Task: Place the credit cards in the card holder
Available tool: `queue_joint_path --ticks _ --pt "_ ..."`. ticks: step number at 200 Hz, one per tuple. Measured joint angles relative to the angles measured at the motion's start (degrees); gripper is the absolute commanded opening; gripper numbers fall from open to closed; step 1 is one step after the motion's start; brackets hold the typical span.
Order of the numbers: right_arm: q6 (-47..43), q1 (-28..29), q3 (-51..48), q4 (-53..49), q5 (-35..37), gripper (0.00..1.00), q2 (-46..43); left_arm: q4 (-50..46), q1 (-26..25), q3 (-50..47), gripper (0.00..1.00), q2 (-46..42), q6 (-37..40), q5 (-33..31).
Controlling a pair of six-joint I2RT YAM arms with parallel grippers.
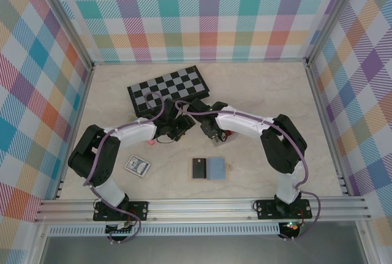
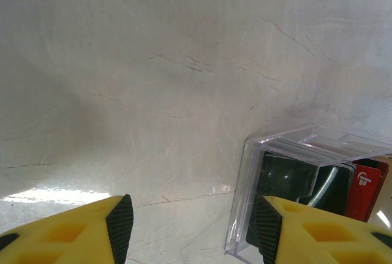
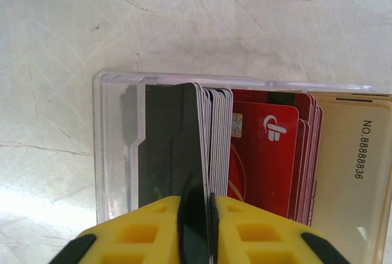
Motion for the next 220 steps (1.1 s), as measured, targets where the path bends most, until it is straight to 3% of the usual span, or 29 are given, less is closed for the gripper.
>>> queue_joint_path --ticks 158,220 --pt "1.33 -0.20 0.00 -2.10 -2.99 0.02 -4.70 0.04 0.00 -0.39 0.58 -1.09 0.02 0.04" --pt "5.60 -3.65 -0.44 -1.88 -12.28 0.01 -17.49 2.97 0.15 -3.02 0.65 -6.27 0.46 2.08"
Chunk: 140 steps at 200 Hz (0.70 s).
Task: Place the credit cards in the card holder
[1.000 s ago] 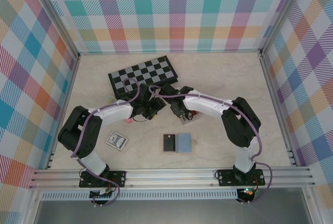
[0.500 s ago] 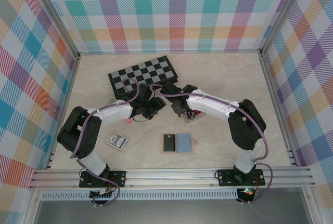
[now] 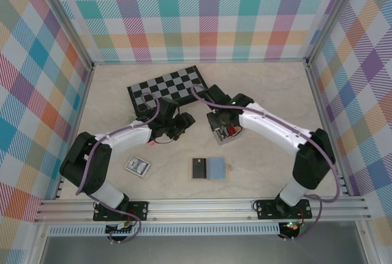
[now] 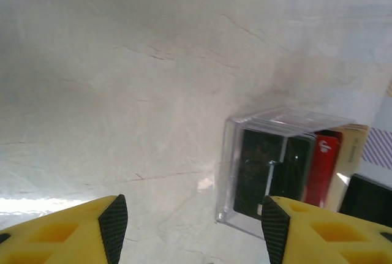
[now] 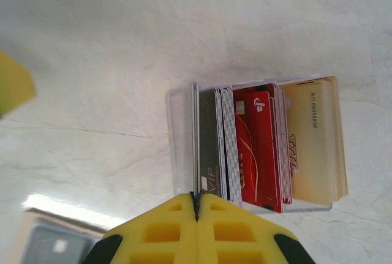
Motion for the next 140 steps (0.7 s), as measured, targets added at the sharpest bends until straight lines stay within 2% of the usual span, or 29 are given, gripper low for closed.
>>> queue_joint_path --ticks 20,63,98,120,140 --pt "2.49 -2.97 -2.80 2.67 -6.71 0.00 -6.40 3.72 0.33 -1.75 0.72 -2.43 0.04 2.73" --pt "10.95 -14.16 -10.99 11.82 -28.15 0.01 -18.43 15.74 0.92 -4.09 0.80 -7.63 -0.83 11.69" --pt "16.63 -15.96 -13.22 18.82 -39.89 0.01 -20.70 25.66 0.98 -3.91 0.81 -8.02 -2.89 18.86" --pt "19.65 -16.33 -14.93 22.51 -45.20 0.01 -20.81 28.94 0.96 -3.19 0.77 -7.85 -3.74 22.36" --pt "21.57 -16.70 -16.00 24.76 -48.33 0.01 -20.76 31.63 0.94 -2.62 0.61 -7.85 -4.72 24.57"
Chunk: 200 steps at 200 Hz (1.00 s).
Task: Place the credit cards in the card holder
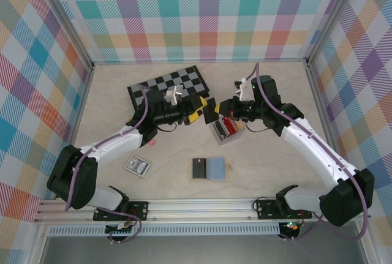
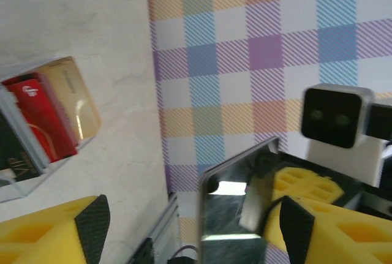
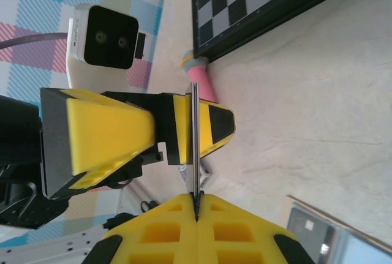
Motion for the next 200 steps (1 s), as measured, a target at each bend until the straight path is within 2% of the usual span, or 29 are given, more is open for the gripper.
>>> queue_joint_path --ticks 49,74,93,127,143,172,200 --pt "3.45 -1.29 -3.56 5.62 -4.31 0.02 0.52 3.54 -0.04 0.22 0.35 -0.04 -1.03 2.51" --pt "4.55 -2.05 -4.70 7.34 -5.73 0.04 0.90 3.37 -0.02 0.22 0.12 -0.11 -1.57 2.49" --pt "5.18 -2.23 -4.90 8.02 -6.16 0.08 0.94 3.52 -0.02 0.22 0.00 -0.24 -1.31 2.49" --pt "4.94 -2.27 -5.27 8.66 -7.50 0.34 1.05 3.23 -0.04 0.20 0.00 -1.25 -1.51 2.56" --pt "4.61 -2.27 -5.25 8.68 -8.94 0.40 1.60 3.26 -0.04 0.22 0.00 -1.90 -1.53 2.60" --pt "3.96 -2.38 -4.76 9.62 -13.16 0.40 4.07 3.15 -0.04 0.20 0.00 -2.29 -1.55 2.69" --pt "3.56 -2.38 -4.11 10.29 -15.37 0.25 5.40 2.82 -0.04 0.17 0.01 -2.27 -1.73 2.62"
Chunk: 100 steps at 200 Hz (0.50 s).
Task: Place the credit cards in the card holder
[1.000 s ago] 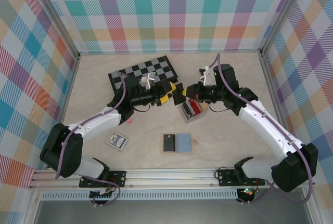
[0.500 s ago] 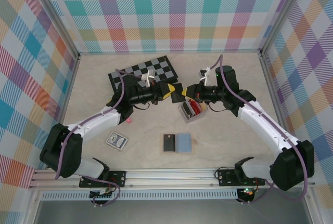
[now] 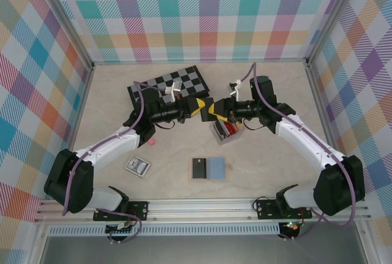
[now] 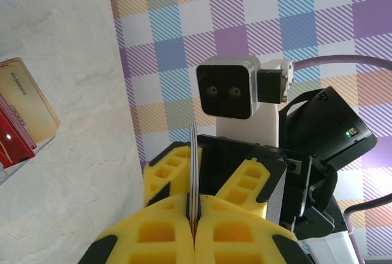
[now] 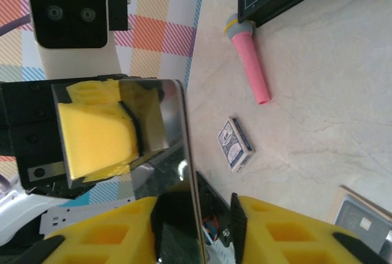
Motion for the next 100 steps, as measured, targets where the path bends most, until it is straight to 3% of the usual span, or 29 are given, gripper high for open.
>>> queue_joint_path --ticks 30,100 --pt "-1.16 0.00 1.29 -1.36 0.52 0.20 0.00 0.17 0.00 -0.04 0.09 0.02 -1.29 -0.11" --pt "-0.35 0.13 1.20 -2.34 3.87 0.21 -0.07 0.15 0.00 -0.52 0.13 0.02 -2.16 -0.17"
